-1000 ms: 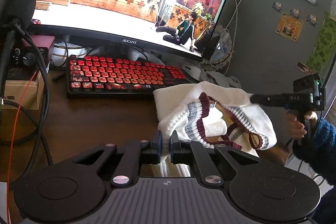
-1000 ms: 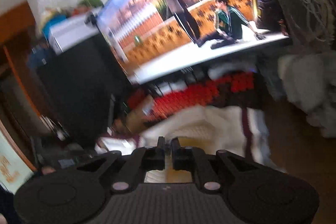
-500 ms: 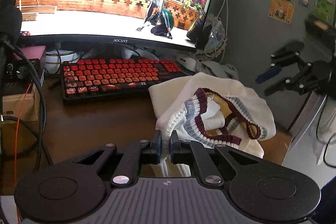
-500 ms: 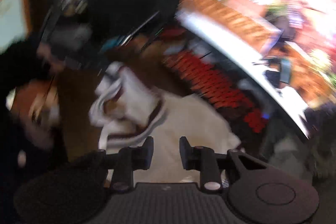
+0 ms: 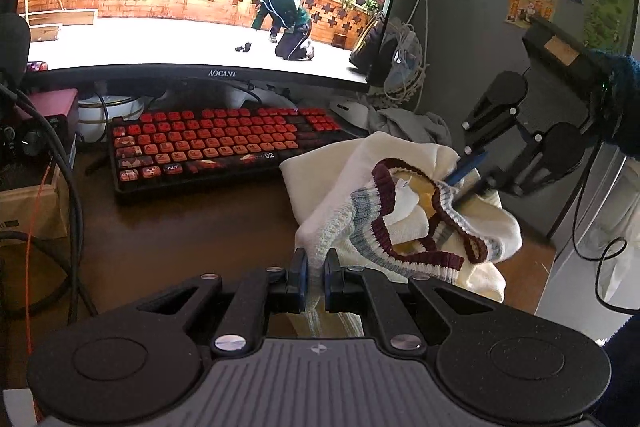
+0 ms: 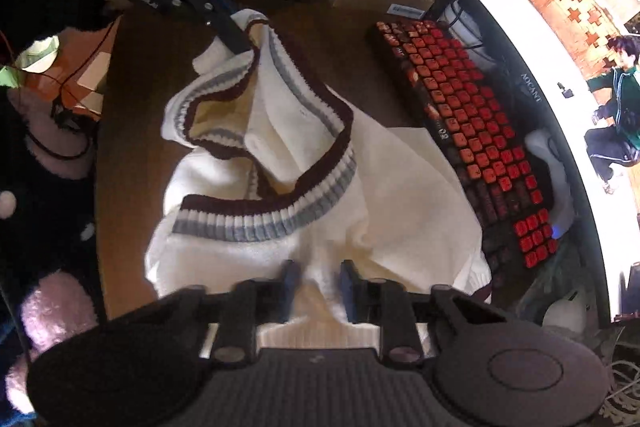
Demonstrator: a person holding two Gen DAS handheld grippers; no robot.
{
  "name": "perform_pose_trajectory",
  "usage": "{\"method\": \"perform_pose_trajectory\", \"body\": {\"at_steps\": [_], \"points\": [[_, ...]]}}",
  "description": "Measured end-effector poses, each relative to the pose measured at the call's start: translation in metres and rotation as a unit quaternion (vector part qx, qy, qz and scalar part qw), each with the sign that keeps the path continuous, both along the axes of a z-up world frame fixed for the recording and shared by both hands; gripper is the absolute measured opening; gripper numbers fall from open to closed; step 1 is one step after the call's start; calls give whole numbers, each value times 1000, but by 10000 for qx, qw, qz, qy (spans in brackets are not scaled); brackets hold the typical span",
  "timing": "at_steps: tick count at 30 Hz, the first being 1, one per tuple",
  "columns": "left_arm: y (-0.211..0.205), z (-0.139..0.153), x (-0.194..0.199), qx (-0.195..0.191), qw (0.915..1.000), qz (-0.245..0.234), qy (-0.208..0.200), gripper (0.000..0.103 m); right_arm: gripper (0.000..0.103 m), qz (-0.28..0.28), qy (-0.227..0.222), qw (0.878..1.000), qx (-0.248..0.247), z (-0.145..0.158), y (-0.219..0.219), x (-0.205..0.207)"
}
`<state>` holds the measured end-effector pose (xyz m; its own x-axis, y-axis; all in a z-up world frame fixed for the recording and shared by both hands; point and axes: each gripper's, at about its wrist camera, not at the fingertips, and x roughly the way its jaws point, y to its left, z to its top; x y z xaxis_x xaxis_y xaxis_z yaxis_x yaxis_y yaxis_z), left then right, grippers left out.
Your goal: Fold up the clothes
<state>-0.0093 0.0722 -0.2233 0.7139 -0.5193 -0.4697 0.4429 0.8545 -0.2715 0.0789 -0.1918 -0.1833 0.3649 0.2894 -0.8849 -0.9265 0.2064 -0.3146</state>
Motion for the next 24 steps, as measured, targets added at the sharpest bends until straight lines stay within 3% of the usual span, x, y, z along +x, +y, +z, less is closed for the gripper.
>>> {"method": "perform_pose_trajectory", "body": {"at_steps": [6, 9, 12, 15, 24], "points": [[-11, 15, -2, 473, 9972, 148, -562, 6, 4, -65, -840, 9956, 422, 14, -7, -23], [-16, 22, -4, 708, 9937, 222, -842, 6, 4, -364, -1528, 9845, 787, 29, -16, -35], [-22, 30, -5, 955, 9886, 295, -1130, 5, 4, -915, -2460, 9584, 1119, 43, -21, -42], [-37, 57, 1, 1473, 9740, 445, -1666, 5, 3, -1524, -3227, 9239, 1380, 54, -26, -41], [-63, 162, 1, 2393, 9116, 954, -3202, 5, 3, -2060, -4928, 8280, 1705, 114, -28, -47]]}}
